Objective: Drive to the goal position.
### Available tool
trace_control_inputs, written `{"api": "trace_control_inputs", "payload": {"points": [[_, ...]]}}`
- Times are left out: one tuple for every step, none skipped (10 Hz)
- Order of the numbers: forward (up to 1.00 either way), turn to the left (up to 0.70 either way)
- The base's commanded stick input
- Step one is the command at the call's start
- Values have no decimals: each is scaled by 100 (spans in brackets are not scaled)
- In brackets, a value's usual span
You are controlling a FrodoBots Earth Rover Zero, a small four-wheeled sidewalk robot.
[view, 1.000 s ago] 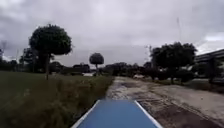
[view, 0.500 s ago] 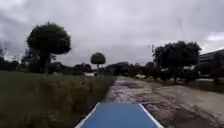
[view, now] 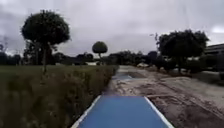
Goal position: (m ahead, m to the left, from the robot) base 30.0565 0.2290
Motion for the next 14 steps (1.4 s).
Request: {"api": "trace_control_inputs", "payload": {"points": [[50,0],[50,0],[50,-8],[50,-49],[50,-15],[50,0],[50,0],[50,0],[50,0],[50,0],[50,0],[50,0],[50,0],[50,0]]}}
